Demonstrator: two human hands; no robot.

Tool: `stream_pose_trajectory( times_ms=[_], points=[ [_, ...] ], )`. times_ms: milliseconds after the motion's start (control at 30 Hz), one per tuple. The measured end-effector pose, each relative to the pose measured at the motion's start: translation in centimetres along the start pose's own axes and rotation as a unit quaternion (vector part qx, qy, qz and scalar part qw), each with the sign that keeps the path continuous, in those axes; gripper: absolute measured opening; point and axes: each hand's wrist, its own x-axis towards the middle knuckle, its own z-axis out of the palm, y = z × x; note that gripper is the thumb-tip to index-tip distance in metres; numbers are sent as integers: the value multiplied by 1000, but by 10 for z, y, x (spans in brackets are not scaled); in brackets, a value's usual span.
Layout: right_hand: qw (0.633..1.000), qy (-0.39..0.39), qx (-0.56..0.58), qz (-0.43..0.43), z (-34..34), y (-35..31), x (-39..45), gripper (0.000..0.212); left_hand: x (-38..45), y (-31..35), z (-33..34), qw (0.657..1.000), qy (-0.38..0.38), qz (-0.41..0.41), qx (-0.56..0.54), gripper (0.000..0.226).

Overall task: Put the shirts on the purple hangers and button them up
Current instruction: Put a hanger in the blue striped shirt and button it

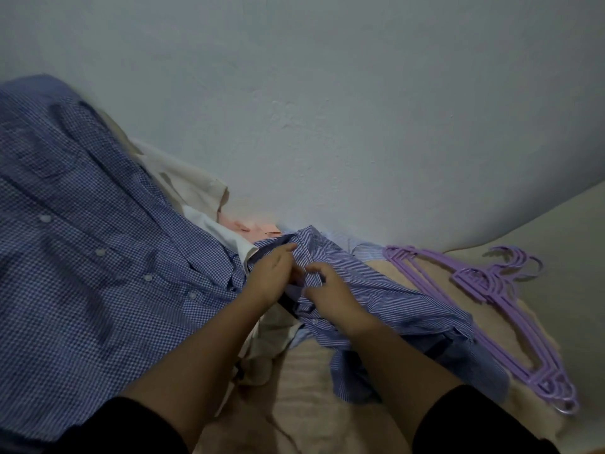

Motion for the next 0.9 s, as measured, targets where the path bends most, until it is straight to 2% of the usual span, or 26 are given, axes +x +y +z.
stream_pose_trajectory(
  times_ms=[100,233,333,467,533,600,700,800,900],
  points=[
    [999,3,29,17,-4,0,8,40,14,-3,-7,993,44,38,107,38],
    [1000,21,22,-4,-22,-3,9,45,32,0,-9,975,33,99,195,42],
    [999,36,3,-35,-47,-12,3,50,40,10,-7,949,46,167,263,45],
    [997,12,-59,-54,-85,-30,-9,50,45,23,-5,930,32,170,325,57],
    [994,7,-85,-65,-102,-38,-13,48,43,30,-3,940,3,153,303,56],
    [989,12,-133,-63,-118,-41,-16,51,37,38,-1,956,-18,136,260,43],
    [980,18,-193,-50,-134,-41,-16,54,28,48,-2,961,-18,145,234,29],
    [977,26,-206,-52,-143,-45,-26,54,16,65,-3,966,-33,154,207,30],
    [981,37,-180,-63,-152,-58,-42,56,8,89,-10,962,-48,174,203,40]
  ],
)
